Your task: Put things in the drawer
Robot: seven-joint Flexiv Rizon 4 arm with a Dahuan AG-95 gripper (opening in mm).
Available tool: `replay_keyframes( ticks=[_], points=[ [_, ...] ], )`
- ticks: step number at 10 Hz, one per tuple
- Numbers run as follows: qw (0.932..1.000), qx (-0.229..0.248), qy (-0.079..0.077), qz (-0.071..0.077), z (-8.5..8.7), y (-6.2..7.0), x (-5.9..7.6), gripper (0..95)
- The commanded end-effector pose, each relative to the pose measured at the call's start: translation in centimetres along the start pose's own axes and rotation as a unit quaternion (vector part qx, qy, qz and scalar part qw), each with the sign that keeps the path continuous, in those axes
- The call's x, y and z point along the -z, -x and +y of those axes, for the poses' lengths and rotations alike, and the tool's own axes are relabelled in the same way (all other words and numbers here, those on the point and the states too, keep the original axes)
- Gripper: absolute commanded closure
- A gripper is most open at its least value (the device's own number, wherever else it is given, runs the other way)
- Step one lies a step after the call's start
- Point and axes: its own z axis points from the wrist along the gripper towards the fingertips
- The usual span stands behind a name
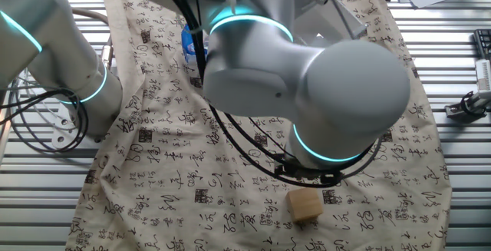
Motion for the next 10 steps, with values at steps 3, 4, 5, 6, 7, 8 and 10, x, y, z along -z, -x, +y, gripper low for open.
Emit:
replay_keyframes(
  ticks=[3, 4, 5, 6, 7, 8, 10],
  points=[
    [0.9986, 0.051, 0.014, 0.012, 0.68, -0.44, 0.03, 95.0],
    [0.9986, 0.049, 0.016, 0.012, 0.94, -0.49, -0.06, 95.0],
    [0.9988, 0.044, 0.017, 0.014, 1.04, -0.51, -0.12, 95.0],
    [0.9989, 0.041, 0.018, 0.016, 1.03, -0.51, -0.14, 95.0],
    [0.9989, 0.039, 0.018, 0.017, 1.03, -0.51, -0.15, 95.0],
    [0.9989, 0.039, 0.018, 0.017, 1.03, -0.51, -0.15, 95.0],
    [0.9986, 0.047, 0.018, 0.016, 1.04, -0.51, -0.15, 95.0]
  ],
)
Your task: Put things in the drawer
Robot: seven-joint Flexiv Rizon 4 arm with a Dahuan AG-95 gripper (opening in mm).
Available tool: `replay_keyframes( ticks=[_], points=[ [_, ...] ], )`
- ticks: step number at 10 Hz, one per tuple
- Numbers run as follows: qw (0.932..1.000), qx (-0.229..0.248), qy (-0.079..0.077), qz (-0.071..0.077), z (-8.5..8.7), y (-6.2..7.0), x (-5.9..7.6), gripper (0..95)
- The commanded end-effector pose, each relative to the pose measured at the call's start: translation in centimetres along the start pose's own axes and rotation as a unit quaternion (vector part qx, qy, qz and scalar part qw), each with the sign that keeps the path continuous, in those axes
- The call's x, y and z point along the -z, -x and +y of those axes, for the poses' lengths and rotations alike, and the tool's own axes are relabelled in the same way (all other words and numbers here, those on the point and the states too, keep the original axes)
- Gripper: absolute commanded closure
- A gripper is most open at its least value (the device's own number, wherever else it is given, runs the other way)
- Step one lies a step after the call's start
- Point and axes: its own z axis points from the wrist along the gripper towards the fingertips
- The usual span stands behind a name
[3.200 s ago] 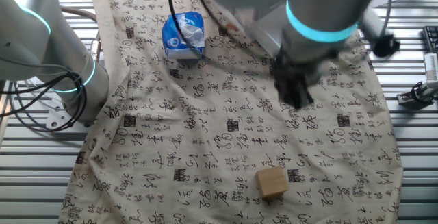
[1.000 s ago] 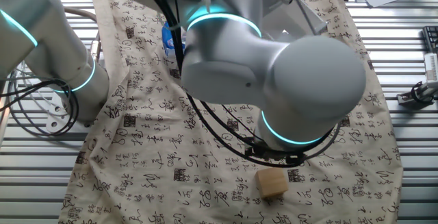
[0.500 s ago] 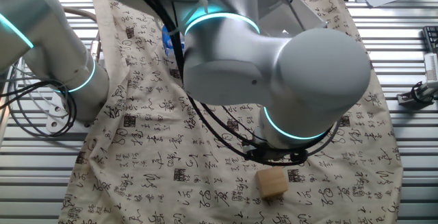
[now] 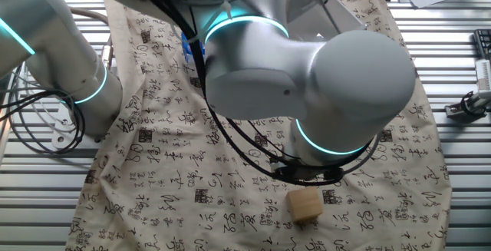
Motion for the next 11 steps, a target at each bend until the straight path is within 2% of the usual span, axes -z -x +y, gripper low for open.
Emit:
replay_keyframes(
  ticks=[1, 2, 3, 4, 5, 7, 8, 10, 11],
  points=[
    [1.0000, 0.005, 0.001, -0.008, -0.03, 0.01, 0.01, 95.0],
    [0.9999, 0.007, 0.003, -0.010, -0.03, 0.01, 0.01, 95.0],
    [0.9995, 0.004, 0.012, -0.030, -0.03, 0.01, 0.01, 95.0],
    [0.9982, 0.005, 0.020, -0.056, -0.03, 0.01, 0.01, 95.0],
    [0.9978, 0.004, 0.020, -0.063, -0.03, 0.01, 0.01, 95.0],
    [0.9982, -0.012, 0.021, -0.055, -0.03, 0.01, 0.01, 95.0],
    [0.9983, -0.033, 0.021, -0.043, -0.03, 0.01, 0.01, 95.0],
    [0.9976, -0.065, 0.022, -0.009, -0.03, 0.01, 0.01, 95.0],
    [0.9960, -0.088, 0.014, 0.006, -0.03, 0.01, 0.01, 95.0]
  ],
)
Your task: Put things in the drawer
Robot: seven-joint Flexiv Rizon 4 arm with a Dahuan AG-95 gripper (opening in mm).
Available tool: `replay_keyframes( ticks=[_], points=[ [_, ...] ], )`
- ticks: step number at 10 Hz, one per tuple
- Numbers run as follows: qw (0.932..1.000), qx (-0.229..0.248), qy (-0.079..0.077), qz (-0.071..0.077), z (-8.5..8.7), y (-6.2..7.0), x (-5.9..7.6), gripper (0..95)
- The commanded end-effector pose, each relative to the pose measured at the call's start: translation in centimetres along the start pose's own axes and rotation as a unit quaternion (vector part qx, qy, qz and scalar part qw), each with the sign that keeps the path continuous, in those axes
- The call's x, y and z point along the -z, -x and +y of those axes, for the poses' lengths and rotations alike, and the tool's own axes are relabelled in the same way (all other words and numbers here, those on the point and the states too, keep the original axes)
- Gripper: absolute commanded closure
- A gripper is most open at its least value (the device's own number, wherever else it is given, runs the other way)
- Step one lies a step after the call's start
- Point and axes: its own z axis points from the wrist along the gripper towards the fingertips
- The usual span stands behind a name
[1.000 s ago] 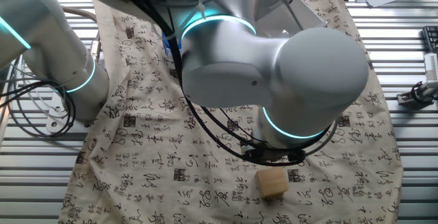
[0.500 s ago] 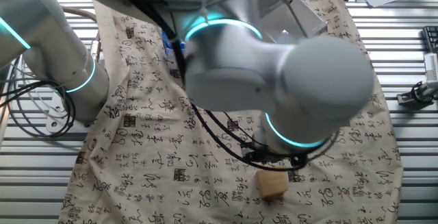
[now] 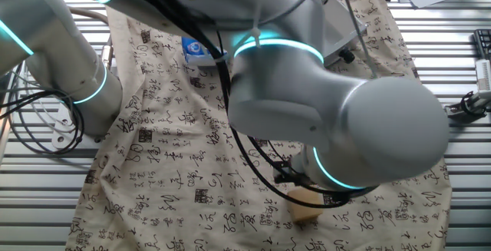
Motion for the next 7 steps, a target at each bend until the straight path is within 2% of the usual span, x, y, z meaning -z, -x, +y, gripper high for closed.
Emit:
replay_keyframes(
  ticks=[1, 2, 7],
  points=[
    [0.9949, -0.065, -0.028, 0.072, -0.01, -0.05, -0.09, 95.0],
    [0.9937, -0.072, -0.033, 0.079, -0.01, -0.05, -0.09, 95.0],
    [0.9934, -0.076, -0.037, 0.078, -0.01, -0.05, -0.09, 95.0]
  ],
)
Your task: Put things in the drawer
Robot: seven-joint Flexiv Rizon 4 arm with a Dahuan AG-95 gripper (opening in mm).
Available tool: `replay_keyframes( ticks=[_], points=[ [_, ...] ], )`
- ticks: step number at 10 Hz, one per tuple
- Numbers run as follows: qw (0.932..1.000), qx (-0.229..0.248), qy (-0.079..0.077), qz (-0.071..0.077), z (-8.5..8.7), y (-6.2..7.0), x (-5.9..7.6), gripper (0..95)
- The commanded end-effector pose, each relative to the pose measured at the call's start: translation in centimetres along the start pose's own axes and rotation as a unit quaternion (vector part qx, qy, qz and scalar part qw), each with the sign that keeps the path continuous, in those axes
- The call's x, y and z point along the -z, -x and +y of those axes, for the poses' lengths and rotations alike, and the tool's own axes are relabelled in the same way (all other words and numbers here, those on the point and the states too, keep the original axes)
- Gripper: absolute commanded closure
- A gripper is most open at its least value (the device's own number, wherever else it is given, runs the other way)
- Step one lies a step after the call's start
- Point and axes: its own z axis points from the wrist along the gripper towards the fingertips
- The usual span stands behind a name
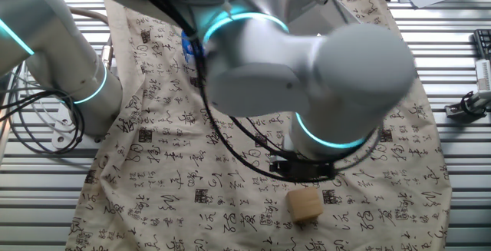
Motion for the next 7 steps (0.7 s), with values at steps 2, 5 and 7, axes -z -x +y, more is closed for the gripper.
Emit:
replay_keyframes(
  ticks=[2, 5, 7],
  points=[
    [0.9999, 0.012, -0.002, -0.004, -0.1, -0.1, -0.1, 95.0],
    [0.9993, 0.037, -0.008, -0.004, -0.3, -0.3, -0.3, 95.0],
    [0.9979, 0.064, -0.010, -0.004, -1.2, -1.9, -0.7, 95.0]
  ],
)
